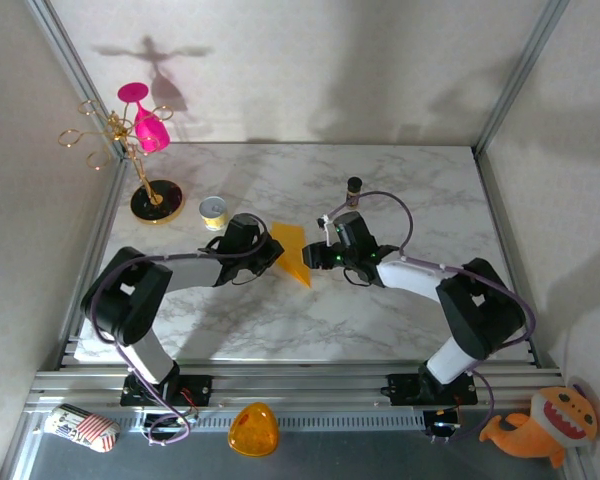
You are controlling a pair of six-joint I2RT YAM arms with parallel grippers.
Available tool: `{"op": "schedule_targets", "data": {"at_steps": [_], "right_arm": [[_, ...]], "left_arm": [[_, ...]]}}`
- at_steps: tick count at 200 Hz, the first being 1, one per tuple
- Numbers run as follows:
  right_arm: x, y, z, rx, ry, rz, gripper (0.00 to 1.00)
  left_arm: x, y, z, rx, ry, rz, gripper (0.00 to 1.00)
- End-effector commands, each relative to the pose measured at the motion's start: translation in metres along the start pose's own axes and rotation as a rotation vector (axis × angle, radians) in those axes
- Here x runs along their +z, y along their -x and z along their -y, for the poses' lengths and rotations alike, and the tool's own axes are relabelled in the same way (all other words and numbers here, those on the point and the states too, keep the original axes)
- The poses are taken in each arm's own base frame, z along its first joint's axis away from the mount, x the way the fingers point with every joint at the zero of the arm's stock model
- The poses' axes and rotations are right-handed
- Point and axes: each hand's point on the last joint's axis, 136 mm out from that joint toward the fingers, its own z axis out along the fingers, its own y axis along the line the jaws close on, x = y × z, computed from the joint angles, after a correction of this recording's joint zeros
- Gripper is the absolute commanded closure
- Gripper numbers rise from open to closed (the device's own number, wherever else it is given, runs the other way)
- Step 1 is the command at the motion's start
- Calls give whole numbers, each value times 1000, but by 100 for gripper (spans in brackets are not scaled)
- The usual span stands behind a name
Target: Fold a paper plane with a square sheet of paper (pick it up from the middle)
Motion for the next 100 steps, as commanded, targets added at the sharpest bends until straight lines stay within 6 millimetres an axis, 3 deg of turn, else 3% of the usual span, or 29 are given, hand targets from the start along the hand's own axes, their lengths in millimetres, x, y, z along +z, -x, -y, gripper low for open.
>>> {"op": "schedule_targets", "data": {"at_steps": [1,40,100], "right_arm": [[-4,3,1,-189,-84,85,48],[2,-14,-18,-379,-140,113,50],[21,-32,-25,-472,-203,103,55]], "left_arm": [[-9,3,2,-51,37,75,98],[-11,-1,0,-88,63,106,98],[-9,-4,-1,-99,79,101,98]]}}
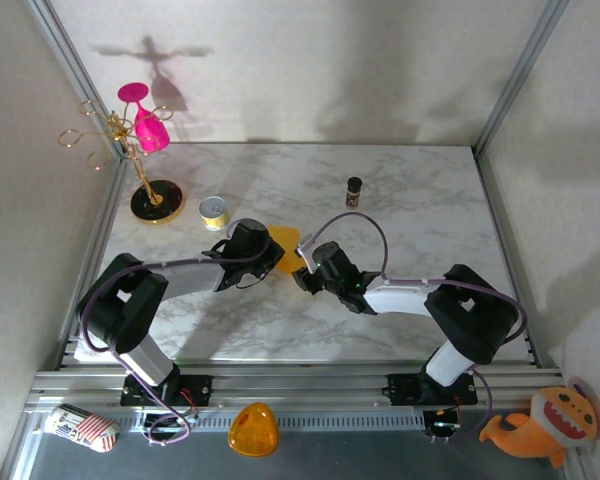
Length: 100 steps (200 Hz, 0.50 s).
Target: Fold a paper plane with a square sheet of paper (pick it up from the middle)
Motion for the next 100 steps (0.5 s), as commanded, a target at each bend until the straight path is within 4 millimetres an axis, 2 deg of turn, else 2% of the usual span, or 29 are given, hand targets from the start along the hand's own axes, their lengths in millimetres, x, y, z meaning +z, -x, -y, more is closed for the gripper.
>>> {"op": "schedule_targets", "data": {"at_steps": [1,65,100], "right_arm": [[7,-1,1,-60,-64,18,55],[22,-10,-2,-94,-92,-16,60],[24,-13,0,-117,-101,-24,68]], "left_arm": [[-3,1,1,-15,18,21,98],[-3,0,3,-22,20,15,96],[-5,1,6,-27,14,14,89]]}}
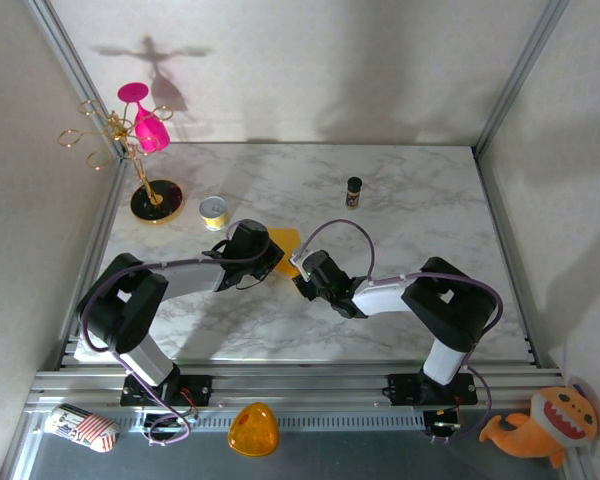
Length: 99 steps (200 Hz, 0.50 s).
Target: Fold a paper plane with a square sheet of paper (pick it up from the middle)
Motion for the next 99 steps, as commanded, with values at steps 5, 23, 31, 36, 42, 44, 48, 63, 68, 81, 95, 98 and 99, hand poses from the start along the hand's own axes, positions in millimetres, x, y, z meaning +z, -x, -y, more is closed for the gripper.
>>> {"op": "schedule_targets", "data": {"at_steps": [5,23,31,36,42,44,48,63,68,81,95,98,99], "right_arm": [[2,14,1,-29,-32,35,70],[1,13,3,-37,-41,37,75],[0,13,4,-39,-44,40,77],[0,13,3,-41,-43,43,78],[-1,13,4,-44,-44,45,79],[-1,13,3,-46,-43,46,79],[-1,13,4,-46,-43,46,80],[0,13,4,-52,-44,46,82],[0,13,4,-51,-42,45,82],[0,12,2,-52,-32,44,83],[1,11,0,-52,-24,42,84],[2,11,0,-52,-23,41,84],[2,11,0,-52,-22,41,84]], "left_arm": [[-6,3,10,-16,-4,17,88],[-12,11,2,-22,27,50,77],[-15,17,-4,-28,40,70,72],[-18,21,-8,-35,45,84,70],[-22,26,-12,-45,49,101,67],[-24,27,-14,-49,49,107,67],[-27,30,-17,-58,50,119,65],[-36,39,-24,-84,33,155,62],[-39,40,-26,-90,27,160,62],[-42,40,-30,-101,13,162,60],[-40,35,-30,-109,-20,137,63],[-38,33,-29,-112,-28,128,64],[-38,32,-30,-111,-29,125,64]]}}
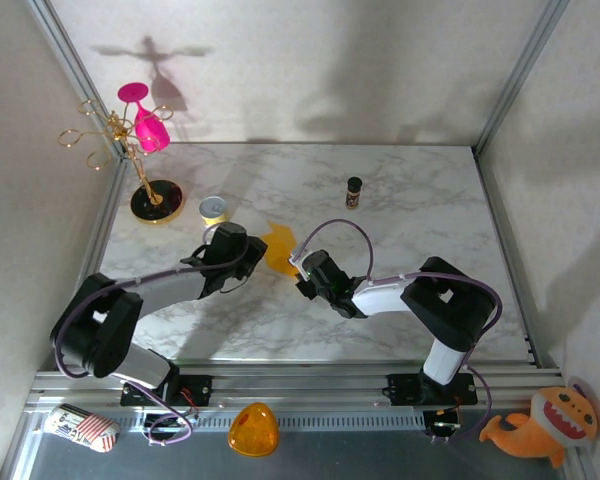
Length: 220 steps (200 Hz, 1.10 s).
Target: Fold a paper plane with a square sheet of paper (pick it up from the middle)
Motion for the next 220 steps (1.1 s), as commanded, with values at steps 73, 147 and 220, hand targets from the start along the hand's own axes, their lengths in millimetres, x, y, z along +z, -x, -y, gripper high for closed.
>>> {"op": "schedule_targets", "data": {"at_steps": [73,147,220], "right_arm": [[2,5,-7,-12,25,17,85],[2,14,-11,12,52,25,78],[11,17,-15,17,65,14,77]], "left_arm": [[33,-24,14,19,-109,-145,80],[49,-32,-11,10,-21,-181,84],[50,-34,-20,18,10,-183,86]]}}
